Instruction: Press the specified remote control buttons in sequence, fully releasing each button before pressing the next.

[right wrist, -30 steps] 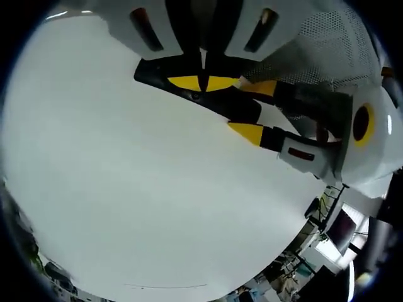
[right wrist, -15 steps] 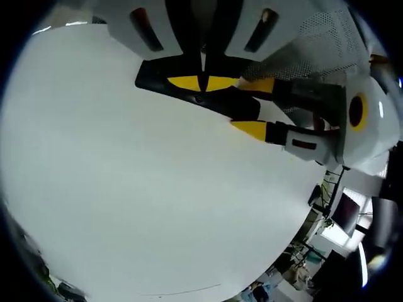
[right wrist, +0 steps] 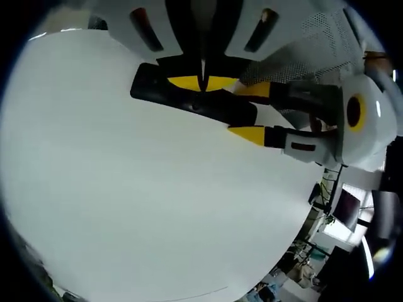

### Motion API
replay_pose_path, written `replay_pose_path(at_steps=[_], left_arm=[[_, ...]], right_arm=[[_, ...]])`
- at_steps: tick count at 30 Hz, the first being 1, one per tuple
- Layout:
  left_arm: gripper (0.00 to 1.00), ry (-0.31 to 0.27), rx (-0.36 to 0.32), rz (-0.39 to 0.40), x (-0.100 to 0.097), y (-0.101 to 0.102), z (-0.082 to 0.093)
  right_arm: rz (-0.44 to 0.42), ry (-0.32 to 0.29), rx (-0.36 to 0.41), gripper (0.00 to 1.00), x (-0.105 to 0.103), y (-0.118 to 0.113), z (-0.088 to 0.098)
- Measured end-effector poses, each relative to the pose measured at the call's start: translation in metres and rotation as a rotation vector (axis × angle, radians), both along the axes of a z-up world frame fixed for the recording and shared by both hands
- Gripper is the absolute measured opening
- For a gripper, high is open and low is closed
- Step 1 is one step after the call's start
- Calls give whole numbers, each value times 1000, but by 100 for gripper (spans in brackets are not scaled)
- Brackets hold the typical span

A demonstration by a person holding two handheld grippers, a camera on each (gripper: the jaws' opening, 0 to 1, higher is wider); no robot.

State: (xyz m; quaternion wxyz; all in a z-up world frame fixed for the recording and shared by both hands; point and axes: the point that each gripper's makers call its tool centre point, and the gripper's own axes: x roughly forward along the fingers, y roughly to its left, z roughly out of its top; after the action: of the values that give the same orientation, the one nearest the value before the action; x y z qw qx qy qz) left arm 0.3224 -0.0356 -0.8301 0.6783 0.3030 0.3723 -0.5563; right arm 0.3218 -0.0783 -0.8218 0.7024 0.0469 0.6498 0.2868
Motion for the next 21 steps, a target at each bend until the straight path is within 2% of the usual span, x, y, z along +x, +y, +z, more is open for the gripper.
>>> replay_pose_path(at_steps=[15,18,21], left_arm=[[25,-5,-7,-8,1,-1,0],[25,-4,-7,-6,0,-1,0],[25,-5,-9,-4,0,-1,0]], right_arm=[[48,4,-14,0,-6,2,-5],[89,-18,-40,0,-5,3,-4],[92,-19,-39,0,-6,2,-5]])
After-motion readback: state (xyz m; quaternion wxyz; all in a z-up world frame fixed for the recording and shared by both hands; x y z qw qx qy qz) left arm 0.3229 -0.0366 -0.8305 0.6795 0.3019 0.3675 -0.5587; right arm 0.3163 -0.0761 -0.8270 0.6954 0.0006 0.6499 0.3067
